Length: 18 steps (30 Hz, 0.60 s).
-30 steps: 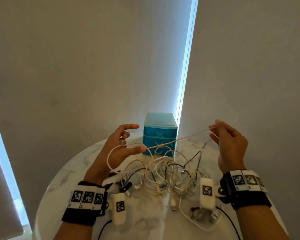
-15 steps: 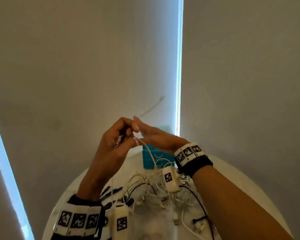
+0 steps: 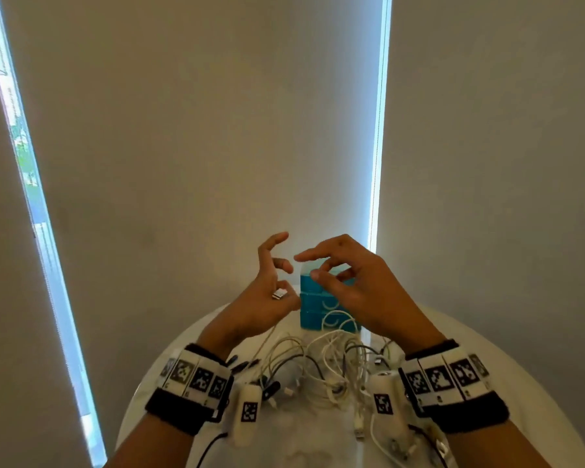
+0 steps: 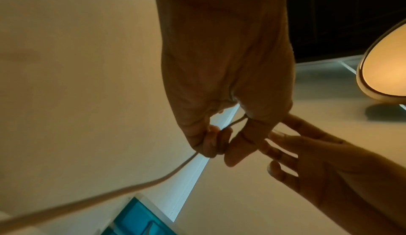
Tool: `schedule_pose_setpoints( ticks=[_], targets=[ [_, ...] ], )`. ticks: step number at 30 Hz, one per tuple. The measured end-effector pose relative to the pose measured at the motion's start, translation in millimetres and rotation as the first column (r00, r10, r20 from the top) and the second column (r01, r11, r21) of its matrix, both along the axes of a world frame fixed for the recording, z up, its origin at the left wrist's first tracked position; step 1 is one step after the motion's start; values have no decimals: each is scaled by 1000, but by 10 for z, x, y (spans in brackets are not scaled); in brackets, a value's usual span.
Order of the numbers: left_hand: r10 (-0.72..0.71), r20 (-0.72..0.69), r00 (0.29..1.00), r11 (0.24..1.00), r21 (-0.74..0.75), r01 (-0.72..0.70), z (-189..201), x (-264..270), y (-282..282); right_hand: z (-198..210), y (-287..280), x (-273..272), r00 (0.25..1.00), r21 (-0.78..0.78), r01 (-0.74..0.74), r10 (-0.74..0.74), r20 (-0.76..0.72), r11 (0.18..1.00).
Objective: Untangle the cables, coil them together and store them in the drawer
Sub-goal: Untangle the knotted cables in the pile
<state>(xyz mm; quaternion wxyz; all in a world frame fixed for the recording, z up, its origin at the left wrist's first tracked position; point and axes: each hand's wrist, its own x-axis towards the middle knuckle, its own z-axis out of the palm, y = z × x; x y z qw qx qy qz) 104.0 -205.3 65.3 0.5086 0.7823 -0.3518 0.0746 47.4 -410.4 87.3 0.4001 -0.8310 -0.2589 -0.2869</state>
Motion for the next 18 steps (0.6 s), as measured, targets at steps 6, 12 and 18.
schedule_pose_setpoints(
  ticks=[6, 12, 18],
  targets=[
    [-147, -17, 989, 983, 109, 148, -22, 43, -234, -139, -38, -124, 994, -65, -15, 8, -108, 998],
    [-97, 2, 995, 993, 72, 97, -18, 115, -286, -181, -159, -140, 991, -138, -11, -8, -136, 990],
    [-36, -32, 999, 984, 174, 41, -57, 144, -179, -297, -331, -23, 994, 138, 84, -72, -87, 987]
  ],
)
